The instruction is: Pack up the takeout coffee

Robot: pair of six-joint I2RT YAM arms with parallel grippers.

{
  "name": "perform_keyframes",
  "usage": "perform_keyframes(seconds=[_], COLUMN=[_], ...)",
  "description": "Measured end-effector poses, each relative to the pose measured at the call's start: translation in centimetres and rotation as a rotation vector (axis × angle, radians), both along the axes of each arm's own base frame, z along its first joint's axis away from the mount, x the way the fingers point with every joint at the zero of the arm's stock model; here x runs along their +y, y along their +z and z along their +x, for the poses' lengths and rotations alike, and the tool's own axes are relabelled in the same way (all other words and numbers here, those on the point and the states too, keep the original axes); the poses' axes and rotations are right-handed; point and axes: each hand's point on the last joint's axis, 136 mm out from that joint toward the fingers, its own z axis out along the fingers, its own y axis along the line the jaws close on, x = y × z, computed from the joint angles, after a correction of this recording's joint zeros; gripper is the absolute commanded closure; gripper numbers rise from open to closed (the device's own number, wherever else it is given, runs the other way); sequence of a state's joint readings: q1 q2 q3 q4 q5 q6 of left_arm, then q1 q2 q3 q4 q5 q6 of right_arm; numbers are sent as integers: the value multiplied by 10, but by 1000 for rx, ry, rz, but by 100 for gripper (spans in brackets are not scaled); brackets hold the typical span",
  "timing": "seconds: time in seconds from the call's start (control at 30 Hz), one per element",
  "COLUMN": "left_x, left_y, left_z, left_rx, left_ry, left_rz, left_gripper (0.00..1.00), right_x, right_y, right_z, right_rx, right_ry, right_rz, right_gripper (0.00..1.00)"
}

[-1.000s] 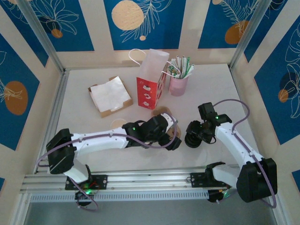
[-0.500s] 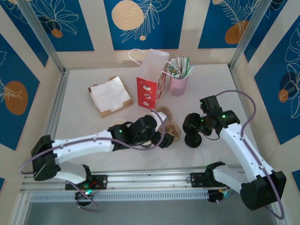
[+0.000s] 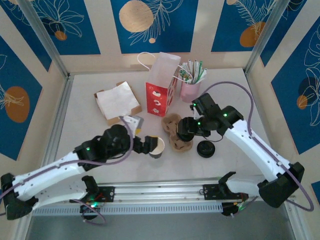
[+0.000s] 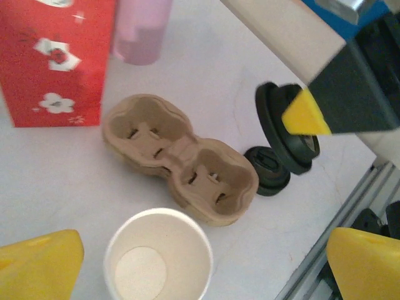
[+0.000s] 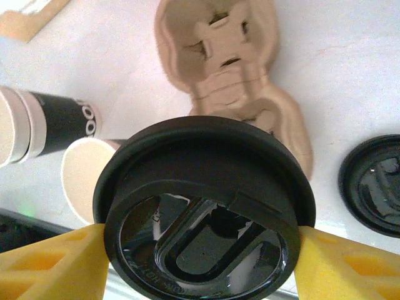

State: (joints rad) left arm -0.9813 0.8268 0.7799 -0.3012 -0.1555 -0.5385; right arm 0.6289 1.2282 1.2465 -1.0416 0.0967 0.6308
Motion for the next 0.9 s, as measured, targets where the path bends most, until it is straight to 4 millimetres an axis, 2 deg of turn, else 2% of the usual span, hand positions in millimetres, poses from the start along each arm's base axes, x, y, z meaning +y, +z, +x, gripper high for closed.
perform_keyframes(seconds=[0.13, 0.47, 0.7, 0.9], left_x=[25, 57, 62, 64], left_y=[-1, -5, -12, -18], left_z=[-2, -18, -20, -20], left_rx=[17, 6, 2, -2], left_ry=[44, 74, 81, 75], left_rz=[-26, -39, -9, 12], left_gripper=[0, 0, 0, 0], right_x=[24, 73, 97, 109], right_y=[0, -12, -21, -34], right_z=[-2, -13, -14, -15], right_rx=[14, 71, 100, 138], right_ry=[83, 254, 330, 378], right_rz=[-17, -107, -185, -267], right_gripper=[29, 28, 28, 27])
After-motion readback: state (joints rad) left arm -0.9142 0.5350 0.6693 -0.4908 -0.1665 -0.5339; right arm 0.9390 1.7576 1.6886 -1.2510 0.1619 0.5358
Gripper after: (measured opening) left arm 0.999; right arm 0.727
